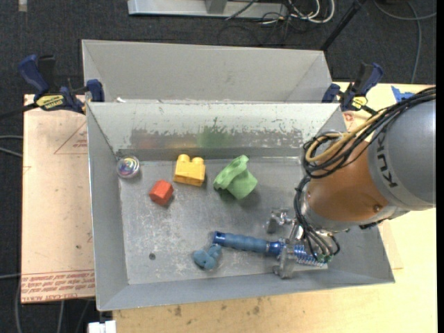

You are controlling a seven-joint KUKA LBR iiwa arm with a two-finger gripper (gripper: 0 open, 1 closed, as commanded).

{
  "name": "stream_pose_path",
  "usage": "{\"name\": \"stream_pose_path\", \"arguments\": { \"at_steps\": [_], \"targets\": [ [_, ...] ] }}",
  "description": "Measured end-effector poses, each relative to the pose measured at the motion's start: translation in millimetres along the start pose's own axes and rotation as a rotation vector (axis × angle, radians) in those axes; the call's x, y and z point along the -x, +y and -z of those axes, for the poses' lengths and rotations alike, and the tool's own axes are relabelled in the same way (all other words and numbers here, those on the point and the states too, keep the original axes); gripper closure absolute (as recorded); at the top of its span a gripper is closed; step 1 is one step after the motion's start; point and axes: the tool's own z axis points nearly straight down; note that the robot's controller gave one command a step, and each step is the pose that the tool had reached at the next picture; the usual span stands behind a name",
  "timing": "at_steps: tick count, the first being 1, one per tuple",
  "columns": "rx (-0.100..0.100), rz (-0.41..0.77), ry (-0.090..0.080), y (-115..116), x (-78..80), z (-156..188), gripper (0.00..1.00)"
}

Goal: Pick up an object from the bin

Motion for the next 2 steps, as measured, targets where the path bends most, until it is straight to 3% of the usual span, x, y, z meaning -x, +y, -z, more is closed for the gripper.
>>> {"name": "stream_pose_path", "arguments": {
  "at_steps": [1,2],
  "targets": [
    [0.000,0.129,0.003,20.4,-7.8,32.5,0.00],
    [0.000,0.398,0.001,9.7,-3.9,32.5,0.00]
  ]
}}
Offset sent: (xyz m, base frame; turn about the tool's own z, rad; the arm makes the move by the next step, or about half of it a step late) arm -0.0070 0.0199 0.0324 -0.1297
